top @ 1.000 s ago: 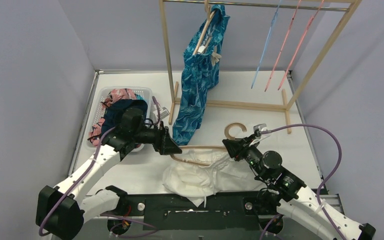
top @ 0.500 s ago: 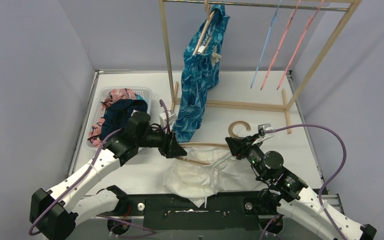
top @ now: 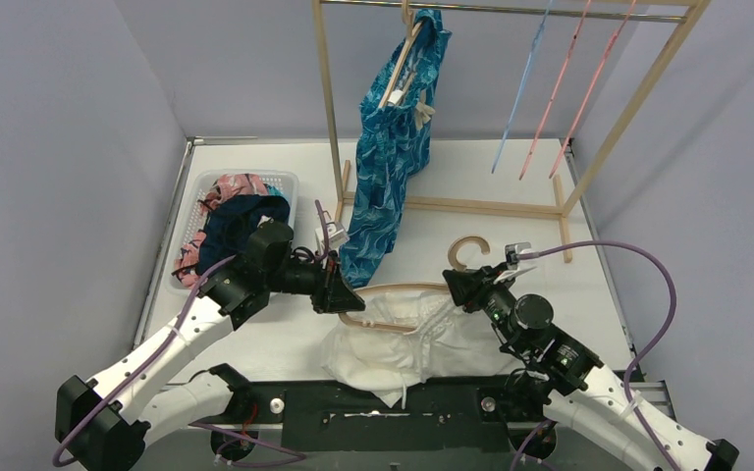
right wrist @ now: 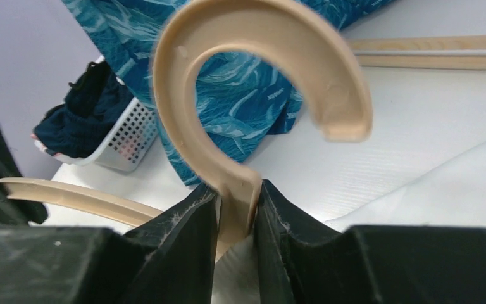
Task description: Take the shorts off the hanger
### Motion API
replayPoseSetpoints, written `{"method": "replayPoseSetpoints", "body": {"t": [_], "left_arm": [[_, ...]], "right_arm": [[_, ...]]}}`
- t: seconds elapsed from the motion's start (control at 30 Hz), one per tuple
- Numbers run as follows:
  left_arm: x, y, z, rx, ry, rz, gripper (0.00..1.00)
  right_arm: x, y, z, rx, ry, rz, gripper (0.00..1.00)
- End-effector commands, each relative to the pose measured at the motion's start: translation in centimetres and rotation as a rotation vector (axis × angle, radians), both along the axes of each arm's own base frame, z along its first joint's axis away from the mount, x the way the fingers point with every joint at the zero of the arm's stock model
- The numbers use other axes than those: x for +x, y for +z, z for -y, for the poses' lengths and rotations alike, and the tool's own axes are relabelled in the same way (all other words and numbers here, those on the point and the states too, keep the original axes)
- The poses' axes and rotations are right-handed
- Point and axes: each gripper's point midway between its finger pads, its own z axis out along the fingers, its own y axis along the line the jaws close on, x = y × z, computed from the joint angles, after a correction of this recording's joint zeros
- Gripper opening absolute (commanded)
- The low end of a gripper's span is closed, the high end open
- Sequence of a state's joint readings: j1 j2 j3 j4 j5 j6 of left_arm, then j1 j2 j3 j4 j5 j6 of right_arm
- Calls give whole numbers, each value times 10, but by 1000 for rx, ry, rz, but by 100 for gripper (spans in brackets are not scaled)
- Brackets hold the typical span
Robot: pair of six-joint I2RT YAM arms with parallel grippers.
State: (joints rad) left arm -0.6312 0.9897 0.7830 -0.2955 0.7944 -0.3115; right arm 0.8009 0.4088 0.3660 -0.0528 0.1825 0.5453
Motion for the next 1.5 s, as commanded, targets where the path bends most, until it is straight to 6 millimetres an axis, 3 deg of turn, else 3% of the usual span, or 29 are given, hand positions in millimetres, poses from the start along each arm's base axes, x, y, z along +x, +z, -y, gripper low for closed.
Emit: {"method": "replayPoseSetpoints", "body": {"t": [0.0,0.17,0.33,0.43,0.53,0.73,0.83,1.03,1.13,1.23,1.37,1.47], "left_arm": [[16,26,-2,-33,80,76,0],[16,31,-4,-43,95,95,0],[15,27,-4,-37,95,87,0],[16,28,-3,-38,99,86,0],[18,29,-4,-37,109,90,0],[22,25,-7,-7,144,90,0],[23,25,-10,2,160,98,0],[23,39,-14,-11,177,135,0],[18,58,-18,-35,177,167,0],[13,85,-23,-62,182,214,0],[9,112,-33,-69,209,274,0],[8,118,-42,-51,246,293,0]], "right_arm": [[8,25,5,56,-60,18,30],[15,12,15,35,-149,-67,57],[14,-2,6,15,-133,-151,70],[16,-14,1,-9,-141,-220,70],[19,-27,-1,-75,-156,-284,63],[28,-39,12,-200,-253,-341,17],[31,-37,18,-192,-286,-323,5],[30,-34,60,-190,-485,-302,0],[27,-48,88,-215,-599,-363,0],[31,-76,104,-228,-613,-478,0],[35,-114,98,-135,-527,-586,0],[36,-132,96,-75,-511,-635,0]]}}
